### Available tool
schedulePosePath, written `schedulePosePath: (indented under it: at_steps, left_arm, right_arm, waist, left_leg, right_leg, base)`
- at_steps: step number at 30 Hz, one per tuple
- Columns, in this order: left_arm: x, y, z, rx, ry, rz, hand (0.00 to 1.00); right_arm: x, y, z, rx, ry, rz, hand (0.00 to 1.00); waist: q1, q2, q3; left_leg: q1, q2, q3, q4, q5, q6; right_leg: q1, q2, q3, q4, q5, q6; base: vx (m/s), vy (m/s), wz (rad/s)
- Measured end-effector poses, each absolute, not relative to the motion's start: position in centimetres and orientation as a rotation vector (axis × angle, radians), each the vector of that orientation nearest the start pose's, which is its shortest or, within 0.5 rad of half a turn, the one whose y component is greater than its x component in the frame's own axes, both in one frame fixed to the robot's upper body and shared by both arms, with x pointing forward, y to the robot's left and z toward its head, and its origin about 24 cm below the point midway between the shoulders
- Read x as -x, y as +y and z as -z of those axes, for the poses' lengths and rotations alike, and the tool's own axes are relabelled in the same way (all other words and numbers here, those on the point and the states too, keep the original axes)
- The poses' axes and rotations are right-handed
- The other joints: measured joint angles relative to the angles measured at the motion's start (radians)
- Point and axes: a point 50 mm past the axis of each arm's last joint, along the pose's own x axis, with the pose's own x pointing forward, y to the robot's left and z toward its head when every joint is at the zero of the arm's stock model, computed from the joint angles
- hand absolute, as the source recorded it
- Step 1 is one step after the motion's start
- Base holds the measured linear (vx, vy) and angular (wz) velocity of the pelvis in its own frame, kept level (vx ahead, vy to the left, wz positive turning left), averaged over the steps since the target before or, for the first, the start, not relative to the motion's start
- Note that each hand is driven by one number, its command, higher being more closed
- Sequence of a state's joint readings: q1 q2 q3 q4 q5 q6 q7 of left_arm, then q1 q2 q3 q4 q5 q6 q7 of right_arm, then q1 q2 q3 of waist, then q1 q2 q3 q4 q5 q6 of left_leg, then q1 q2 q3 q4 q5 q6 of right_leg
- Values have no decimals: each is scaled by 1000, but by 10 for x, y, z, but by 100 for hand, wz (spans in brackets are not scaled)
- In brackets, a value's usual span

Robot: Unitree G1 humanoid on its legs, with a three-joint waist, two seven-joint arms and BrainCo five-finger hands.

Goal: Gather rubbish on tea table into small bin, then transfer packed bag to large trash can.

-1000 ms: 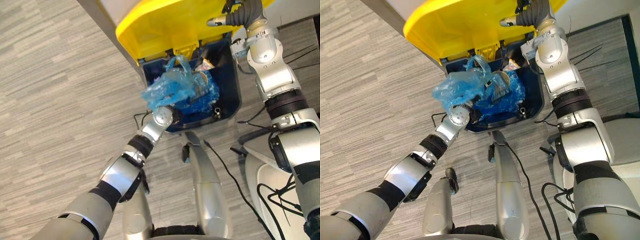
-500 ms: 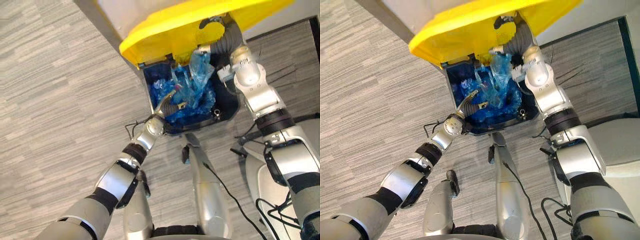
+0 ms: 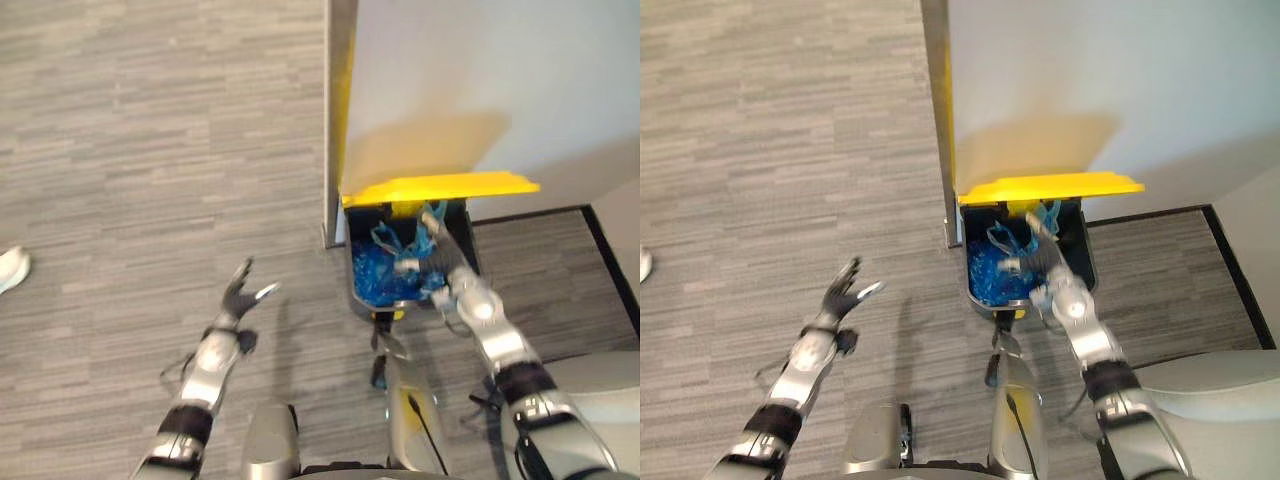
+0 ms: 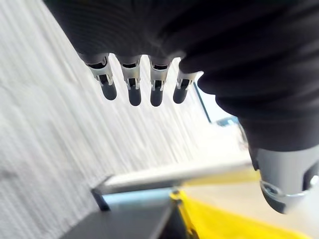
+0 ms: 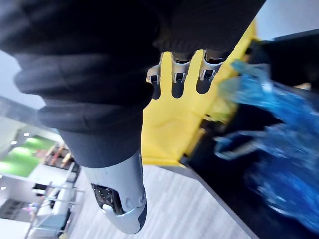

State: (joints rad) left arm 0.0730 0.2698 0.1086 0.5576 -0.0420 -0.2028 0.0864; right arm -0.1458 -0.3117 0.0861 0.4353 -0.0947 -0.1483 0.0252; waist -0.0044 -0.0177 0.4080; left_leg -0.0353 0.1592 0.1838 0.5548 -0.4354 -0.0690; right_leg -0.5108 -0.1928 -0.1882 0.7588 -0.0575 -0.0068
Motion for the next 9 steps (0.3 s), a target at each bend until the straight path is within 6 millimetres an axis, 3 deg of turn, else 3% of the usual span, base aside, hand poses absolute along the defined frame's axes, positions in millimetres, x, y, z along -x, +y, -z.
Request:
schedulePosePath:
  at_steps: [1, 2, 4, 6, 7, 9]
  left_arm:
    - [-187, 264, 61, -220, 418, -284, 0]
    - [-168, 268, 68, -190, 457, -314, 0]
    - [-154, 264, 73, -132, 477, -330, 0]
    - [-149, 252, 79, -74, 490, -323, 0]
    - [-143, 245, 84, -36, 507, -314, 0]
    - [-139, 239, 87, -7, 520, -299, 0]
  right_arm:
    - [-263, -206, 7, 401, 188, -87, 0]
    - [-245, -213, 22, 362, 248, -55, 0]
    - [-223, -225, 35, 346, 316, -12, 0]
    - [-211, -234, 43, 341, 358, 20, 0]
    - [-205, -238, 49, 337, 392, 33, 0]
    - [-188, -246, 62, 326, 465, 66, 0]
  waist:
    - [-2, -5, -9]
    - [-7, -15, -32]
    - [-10, -24, -56]
    - [-5, -6, -81]
    - [-11, 6, -107]
    - [-17, 16, -146]
  left_leg:
    - [1, -6, 1, -24, 17, 0]
    - [-6, -15, 3, -65, 49, -2]
    - [-35, -27, 2, -90, 74, -17]
    - [-42, -22, 8, -136, 108, -28]
    - [-37, -13, 10, -187, 139, -28]
    - [-20, 0, 14, -259, 180, -33]
  right_leg:
    - [22, 0, 3, 62, -33, 2]
    - [91, 1, 16, 125, -140, 24]
    - [151, 12, 30, 9, -222, 72]
    - [183, 52, 24, -128, -223, 58]
    - [192, 83, 25, -201, -187, 33]
    - [210, 114, 28, -288, -137, 27]
  base:
    - [-95, -13, 1]
    - [-45, -31, -3]
    - [-57, -89, -7]
    - [-25, -80, -29]
    - [-11, -58, -41]
    - [-25, -38, -27]
